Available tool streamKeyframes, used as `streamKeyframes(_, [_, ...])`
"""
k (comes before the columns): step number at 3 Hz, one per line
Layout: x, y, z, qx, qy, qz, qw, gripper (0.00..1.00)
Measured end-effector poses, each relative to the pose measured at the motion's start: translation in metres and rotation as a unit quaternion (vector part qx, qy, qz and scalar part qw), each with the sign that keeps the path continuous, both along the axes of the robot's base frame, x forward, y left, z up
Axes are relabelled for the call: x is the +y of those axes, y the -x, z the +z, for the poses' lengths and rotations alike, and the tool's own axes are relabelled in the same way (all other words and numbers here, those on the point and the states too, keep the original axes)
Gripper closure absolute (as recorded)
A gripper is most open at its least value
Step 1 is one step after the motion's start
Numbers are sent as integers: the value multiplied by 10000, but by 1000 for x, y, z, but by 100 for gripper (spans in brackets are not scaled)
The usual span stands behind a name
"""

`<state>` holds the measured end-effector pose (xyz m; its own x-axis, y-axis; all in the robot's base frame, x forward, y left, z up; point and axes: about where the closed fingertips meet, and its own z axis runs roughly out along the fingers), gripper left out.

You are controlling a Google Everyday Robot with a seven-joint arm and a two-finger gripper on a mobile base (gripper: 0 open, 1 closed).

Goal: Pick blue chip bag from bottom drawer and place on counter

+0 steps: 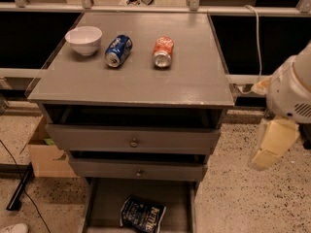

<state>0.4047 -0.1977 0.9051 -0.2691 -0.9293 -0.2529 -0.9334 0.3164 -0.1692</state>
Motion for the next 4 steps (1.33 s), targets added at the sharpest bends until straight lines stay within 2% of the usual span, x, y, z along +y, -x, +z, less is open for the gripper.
streamKeyframes(1, [7, 4, -40, 241, -125, -18, 9996, 0])
streamKeyframes(2, [7, 4, -39, 240, -127, -13, 9996, 0])
streamKeyframes(3, [22, 33, -42, 268, -336, 127, 9990, 0])
streamKeyframes(4, [50, 81, -71, 443, -635, 430, 9961, 0])
